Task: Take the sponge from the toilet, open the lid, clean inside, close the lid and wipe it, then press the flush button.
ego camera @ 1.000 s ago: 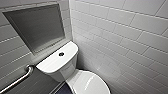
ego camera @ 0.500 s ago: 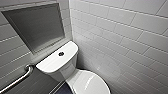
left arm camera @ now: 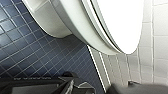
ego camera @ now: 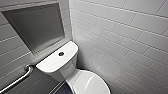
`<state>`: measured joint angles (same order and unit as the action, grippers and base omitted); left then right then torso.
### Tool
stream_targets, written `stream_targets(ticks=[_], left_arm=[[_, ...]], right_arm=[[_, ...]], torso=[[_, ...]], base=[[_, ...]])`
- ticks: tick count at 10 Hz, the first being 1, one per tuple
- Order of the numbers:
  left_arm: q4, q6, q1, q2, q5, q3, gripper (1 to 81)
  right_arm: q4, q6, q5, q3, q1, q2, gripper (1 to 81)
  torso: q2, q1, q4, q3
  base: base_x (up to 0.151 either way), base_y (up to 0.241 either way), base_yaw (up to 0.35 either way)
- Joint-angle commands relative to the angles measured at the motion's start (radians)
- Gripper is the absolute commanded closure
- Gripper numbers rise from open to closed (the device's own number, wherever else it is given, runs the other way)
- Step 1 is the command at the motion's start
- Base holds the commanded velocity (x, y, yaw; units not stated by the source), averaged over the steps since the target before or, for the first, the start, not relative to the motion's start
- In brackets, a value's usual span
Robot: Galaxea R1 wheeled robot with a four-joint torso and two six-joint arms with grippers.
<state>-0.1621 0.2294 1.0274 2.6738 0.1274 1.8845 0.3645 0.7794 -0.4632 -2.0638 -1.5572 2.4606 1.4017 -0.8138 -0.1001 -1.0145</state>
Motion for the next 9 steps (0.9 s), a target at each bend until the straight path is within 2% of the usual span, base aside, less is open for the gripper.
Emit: stream_targets(ticks=[1, 2, 3, 5, 9], left_arm=[[-0.002, 0.021, -0.077, 0.025, -0.057, -0.005, 1.0], [-0.002, 0.021, -0.088, 0.043, -0.058, -0.005, 1.0], [-0.002, 0.021, -0.095, 0.055, -0.058, -0.005, 1.0], [-0.002, 0.021, -0.114, 0.080, -0.058, -0.004, 1.0], [-0.002, 0.024, -0.148, 0.112, -0.049, -0.001, 1.0]], right_arm=[[0.028, 0.001, 0.043, -0.015, -0.016, -0.039, 81.1], [0.028, 0.001, 0.043, -0.025, -0.015, -0.030, 81.1], [0.027, 0.001, 0.043, -0.034, -0.016, -0.024, 81.1], [0.027, 0.004, 0.043, -0.044, -0.013, -0.018, 81.1], [0.025, 0.008, 0.043, -0.053, -0.011, -0.012, 81.1]], torso=[[0.000, 0.000, 0.000, -0.066], [0.000, 0.000, 0.000, -0.081], [0.000, 0.000, 0.000, -0.022], [0.000, 0.000, 0.000, -0.062], [0.000, -0.001, 0.000, -0.070]], base=[[0.000, 0.000, 0.000], [0.000, 0.000, 0.000], [0.000, 0.000, 0.000], [0.000, 0.000, 0.000], [0.000, 0.000, 0.000]])
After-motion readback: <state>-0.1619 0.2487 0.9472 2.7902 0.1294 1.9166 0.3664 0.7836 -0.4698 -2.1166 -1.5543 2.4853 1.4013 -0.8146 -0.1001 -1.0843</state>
